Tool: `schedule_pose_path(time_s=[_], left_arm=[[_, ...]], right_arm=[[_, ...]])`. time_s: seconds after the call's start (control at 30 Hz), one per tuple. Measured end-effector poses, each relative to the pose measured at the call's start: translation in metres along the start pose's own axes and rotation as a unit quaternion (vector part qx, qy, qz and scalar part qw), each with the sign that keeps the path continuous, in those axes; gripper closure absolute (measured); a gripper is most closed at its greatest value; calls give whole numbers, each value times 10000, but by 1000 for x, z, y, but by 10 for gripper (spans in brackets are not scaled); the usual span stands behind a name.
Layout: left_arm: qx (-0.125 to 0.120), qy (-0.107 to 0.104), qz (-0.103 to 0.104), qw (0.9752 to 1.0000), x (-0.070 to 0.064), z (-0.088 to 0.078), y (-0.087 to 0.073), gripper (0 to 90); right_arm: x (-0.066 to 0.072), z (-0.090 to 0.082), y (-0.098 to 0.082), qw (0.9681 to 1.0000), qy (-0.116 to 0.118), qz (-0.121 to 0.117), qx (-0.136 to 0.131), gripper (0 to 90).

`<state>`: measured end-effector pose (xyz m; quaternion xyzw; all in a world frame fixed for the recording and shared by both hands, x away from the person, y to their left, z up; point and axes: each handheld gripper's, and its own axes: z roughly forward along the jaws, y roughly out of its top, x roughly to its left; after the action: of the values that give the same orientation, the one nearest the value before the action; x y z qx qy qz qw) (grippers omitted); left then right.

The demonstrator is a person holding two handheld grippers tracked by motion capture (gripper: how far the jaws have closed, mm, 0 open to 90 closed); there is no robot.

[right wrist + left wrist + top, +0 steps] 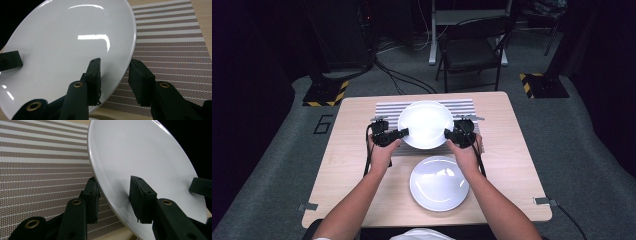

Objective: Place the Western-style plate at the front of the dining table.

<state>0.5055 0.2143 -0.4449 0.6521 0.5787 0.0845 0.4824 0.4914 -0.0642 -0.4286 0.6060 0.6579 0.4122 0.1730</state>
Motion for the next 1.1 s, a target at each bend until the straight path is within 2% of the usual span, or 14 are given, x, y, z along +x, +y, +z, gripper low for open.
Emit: schedule_pose_path(time_s=[0.43,0.73,0.83,1.1], left_arm=[[76,64,26,9999,2,10,4,602],[128,109,36,9999,3,18,4,610],[148,97,-9,9998,5,19,4,610],[177,158,11,9997,9,24,4,610]], right_arm=[[-5,9,2,10000,-10,81,2,632],[-10,17,2,9998,-73,145,109,637],[-11,18,2,9997,-29,179,144,648],[-11,23,1,9997,-33,135,182,655]])
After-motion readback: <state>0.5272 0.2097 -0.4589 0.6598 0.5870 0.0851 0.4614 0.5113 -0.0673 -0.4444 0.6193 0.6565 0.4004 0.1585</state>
